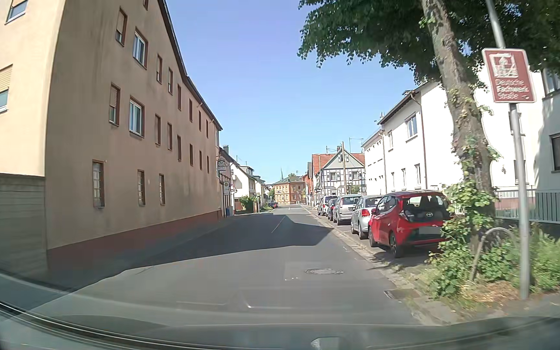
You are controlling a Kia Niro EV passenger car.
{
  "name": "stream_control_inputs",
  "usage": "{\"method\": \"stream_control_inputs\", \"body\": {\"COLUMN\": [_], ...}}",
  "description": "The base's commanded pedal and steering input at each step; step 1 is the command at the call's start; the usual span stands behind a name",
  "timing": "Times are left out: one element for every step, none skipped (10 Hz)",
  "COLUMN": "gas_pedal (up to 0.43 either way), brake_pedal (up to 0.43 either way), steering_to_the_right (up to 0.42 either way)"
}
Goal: Follow the waypoints while adhering to traffic rules and regulations
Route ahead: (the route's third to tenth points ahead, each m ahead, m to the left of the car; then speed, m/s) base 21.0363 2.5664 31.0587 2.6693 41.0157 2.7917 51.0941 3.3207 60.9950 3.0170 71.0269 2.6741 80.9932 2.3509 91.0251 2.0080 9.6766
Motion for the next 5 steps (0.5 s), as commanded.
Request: {"method": "stream_control_inputs", "body": {"gas_pedal": [0.067, 0.067, 0.079, 0.087, 0.098], "brake_pedal": [0.03, 0.03, 0.03, 0.03, 0.03], "steering_to_the_right": [-0.004, -0.004, -0.003, -0.003, -0.002]}}
